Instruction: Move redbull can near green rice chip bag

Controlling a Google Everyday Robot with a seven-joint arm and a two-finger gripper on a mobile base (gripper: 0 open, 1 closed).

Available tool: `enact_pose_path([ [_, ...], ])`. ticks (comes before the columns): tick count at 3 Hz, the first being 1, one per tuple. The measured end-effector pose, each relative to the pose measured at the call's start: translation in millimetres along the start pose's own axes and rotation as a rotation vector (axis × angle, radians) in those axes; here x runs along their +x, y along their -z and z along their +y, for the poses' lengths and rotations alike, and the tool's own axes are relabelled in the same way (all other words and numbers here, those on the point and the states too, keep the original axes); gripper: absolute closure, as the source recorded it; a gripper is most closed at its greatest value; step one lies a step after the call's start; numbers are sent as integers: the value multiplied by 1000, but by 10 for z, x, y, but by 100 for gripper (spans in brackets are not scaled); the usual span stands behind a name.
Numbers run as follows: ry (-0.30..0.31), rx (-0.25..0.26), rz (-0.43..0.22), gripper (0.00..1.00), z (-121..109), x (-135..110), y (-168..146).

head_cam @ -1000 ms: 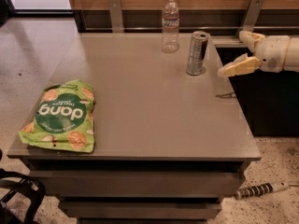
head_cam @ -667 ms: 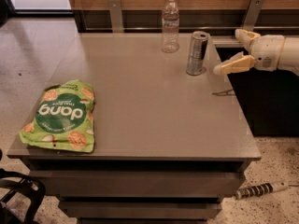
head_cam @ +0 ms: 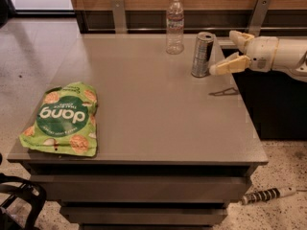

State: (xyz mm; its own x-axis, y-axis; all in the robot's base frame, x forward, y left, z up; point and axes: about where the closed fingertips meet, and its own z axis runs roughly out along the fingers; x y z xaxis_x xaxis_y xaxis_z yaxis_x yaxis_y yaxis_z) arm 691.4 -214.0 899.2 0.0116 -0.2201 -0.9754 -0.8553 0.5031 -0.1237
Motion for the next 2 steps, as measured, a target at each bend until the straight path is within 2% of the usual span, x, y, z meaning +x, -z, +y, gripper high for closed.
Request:
enact_pose_path([
  [2, -33, -53, -21, 0, 35, -71, -237],
])
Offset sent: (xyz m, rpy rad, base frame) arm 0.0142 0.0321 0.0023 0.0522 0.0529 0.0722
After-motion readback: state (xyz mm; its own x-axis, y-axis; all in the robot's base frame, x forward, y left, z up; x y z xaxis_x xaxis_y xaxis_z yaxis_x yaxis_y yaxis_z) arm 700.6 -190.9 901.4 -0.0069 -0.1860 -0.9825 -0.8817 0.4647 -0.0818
